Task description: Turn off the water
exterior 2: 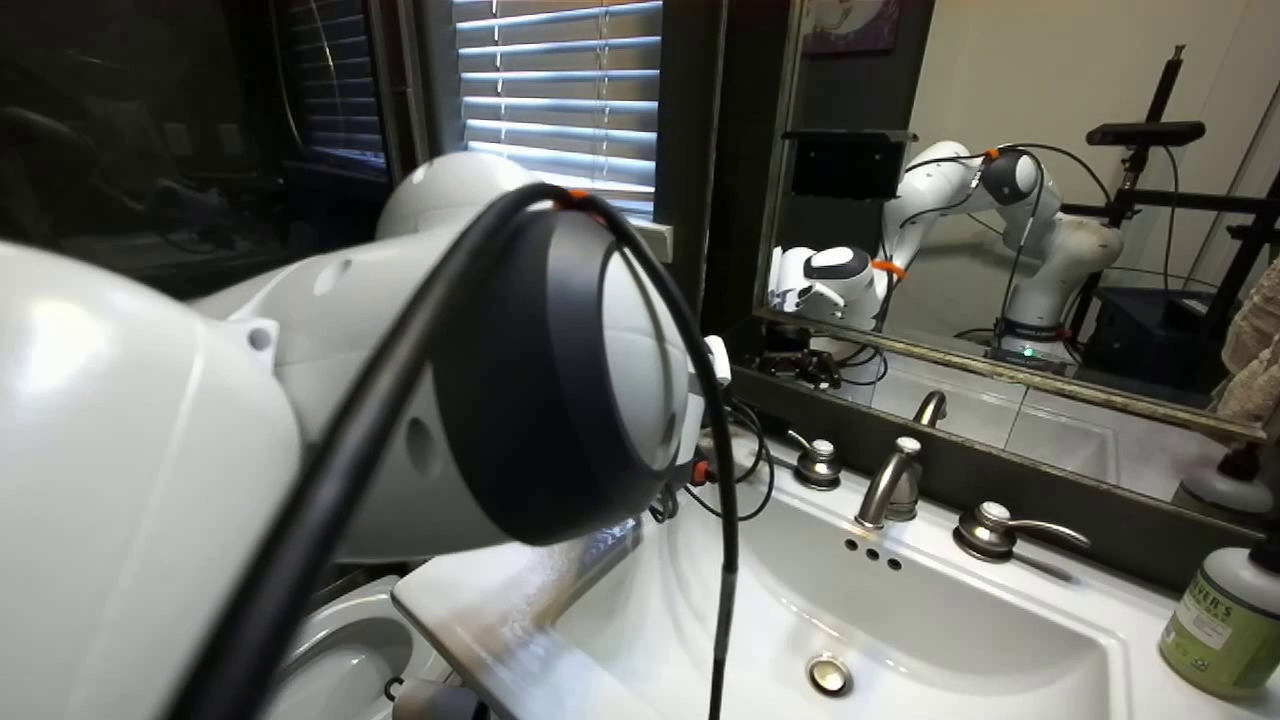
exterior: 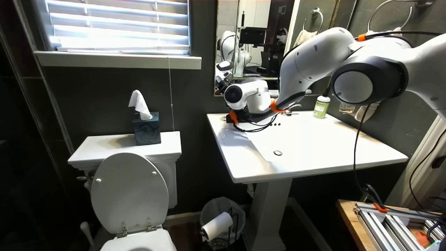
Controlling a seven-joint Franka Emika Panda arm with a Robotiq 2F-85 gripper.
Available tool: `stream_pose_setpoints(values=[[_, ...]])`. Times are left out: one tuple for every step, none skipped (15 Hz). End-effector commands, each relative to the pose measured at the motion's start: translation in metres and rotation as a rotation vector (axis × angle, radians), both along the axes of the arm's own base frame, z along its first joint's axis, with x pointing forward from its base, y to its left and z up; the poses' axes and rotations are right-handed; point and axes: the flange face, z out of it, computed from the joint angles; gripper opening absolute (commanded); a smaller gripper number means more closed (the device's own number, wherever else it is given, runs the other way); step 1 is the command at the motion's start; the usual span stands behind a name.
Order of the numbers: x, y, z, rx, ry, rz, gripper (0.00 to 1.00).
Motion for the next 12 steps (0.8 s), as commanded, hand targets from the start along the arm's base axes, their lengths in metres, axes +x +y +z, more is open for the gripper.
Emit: stream_pose_setpoints(values=[[0.004, 0.021, 0.014, -0.013, -0.028, -0.037, 1.0], [0.004, 0.028, 0.018, -0.01, -0.038, -0.057, 1.0], [0.003, 0.035, 0.021, -0.009, -0.031, -0.074, 1.0], [0.002, 0.043, 0.025, -0.007, -0.018, -0.093, 1.0], [-0.001, 0.05, 0.027, -0.015, 0.006, -0.107, 1.0], [-0.003, 0.057, 0.03, -0.019, 0.026, -0.119, 1.0], [-0.007, 0.066, 0.033, -0.021, 0.053, -0.133, 1.0], [-0.01, 0.075, 0.036, -0.025, 0.071, -0.145, 1.0], [-0.015, 0.086, 0.04, -0.027, 0.087, -0.159, 1.0], [-0.018, 0.096, 0.044, -0.025, 0.104, -0.165, 1.0], [-0.021, 0.106, 0.048, -0.026, 0.125, -0.17, 1.0], [-0.024, 0.118, 0.051, -0.019, 0.144, -0.169, 1.0]])
